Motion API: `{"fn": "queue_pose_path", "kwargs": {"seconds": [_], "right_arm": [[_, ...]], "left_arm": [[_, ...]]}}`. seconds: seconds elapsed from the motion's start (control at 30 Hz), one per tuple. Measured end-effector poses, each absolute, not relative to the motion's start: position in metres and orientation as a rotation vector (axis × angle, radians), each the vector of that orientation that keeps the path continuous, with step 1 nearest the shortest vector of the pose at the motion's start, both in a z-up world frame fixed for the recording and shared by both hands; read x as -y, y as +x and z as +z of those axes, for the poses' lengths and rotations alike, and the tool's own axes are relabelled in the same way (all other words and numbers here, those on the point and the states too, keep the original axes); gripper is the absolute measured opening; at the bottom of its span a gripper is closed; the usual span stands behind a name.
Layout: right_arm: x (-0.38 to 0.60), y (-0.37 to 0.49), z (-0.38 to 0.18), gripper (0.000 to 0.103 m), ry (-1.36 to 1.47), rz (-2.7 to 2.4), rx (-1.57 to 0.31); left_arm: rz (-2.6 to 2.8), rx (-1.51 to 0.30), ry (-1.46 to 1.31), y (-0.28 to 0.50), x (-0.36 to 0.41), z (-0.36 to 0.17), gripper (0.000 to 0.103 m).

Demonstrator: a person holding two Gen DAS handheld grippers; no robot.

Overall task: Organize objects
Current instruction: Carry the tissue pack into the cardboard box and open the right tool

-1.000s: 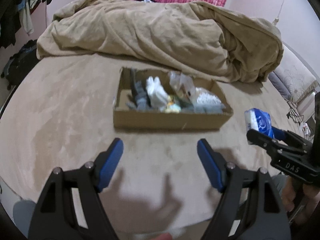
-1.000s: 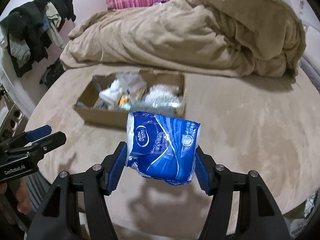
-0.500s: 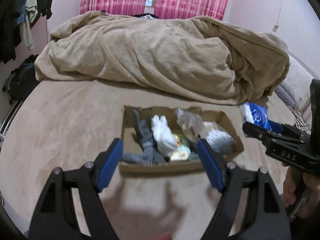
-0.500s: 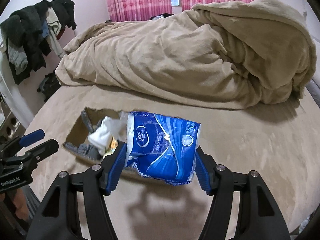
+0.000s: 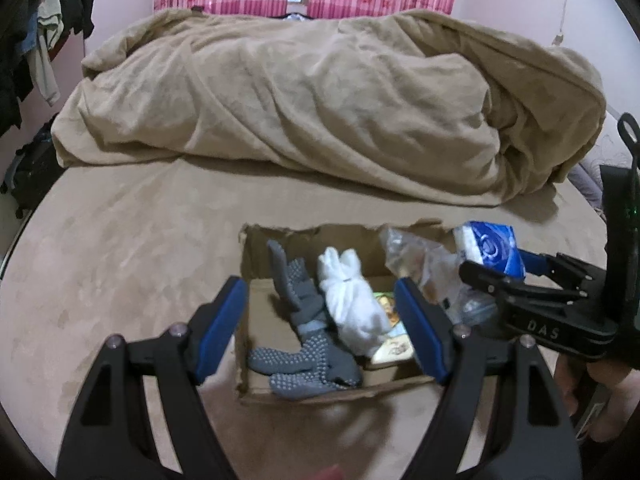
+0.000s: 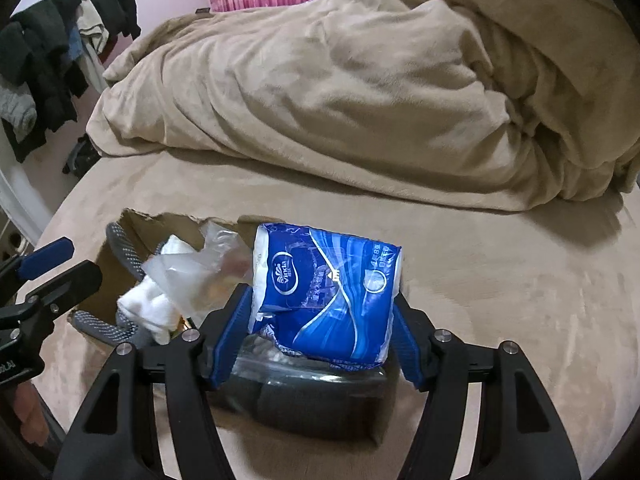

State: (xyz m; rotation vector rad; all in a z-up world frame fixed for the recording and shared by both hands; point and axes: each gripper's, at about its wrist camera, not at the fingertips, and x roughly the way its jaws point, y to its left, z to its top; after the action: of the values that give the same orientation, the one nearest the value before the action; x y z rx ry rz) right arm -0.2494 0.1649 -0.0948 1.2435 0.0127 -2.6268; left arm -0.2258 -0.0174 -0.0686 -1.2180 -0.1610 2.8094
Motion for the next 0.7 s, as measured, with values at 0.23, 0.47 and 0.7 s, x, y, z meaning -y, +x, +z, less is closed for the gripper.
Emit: {"fn": "queue_pose_path", "kwargs": {"seconds": [0.23, 0.47, 0.7], "right_arm": [[-0.156, -0.255, -0.109, 0.074, 1.262, -2.587, -0.038], [-0.156, -0.249, -0.107, 0.076, 1.256, -2.589, -0.042], [-0.159, -0.221, -0.082, 0.077, 1.211, -2.608, -0.052]], "left_arm": [[2.77, 0.183, -1.284, -0.227, 0.016, -0.088, 0.078], [2.766, 0.166, -1.27, -0.211, 0.012, -0.074, 0.078], [2.777, 0.167, -1.229, -0.18, 0.012, -0.049, 0.078]]}}
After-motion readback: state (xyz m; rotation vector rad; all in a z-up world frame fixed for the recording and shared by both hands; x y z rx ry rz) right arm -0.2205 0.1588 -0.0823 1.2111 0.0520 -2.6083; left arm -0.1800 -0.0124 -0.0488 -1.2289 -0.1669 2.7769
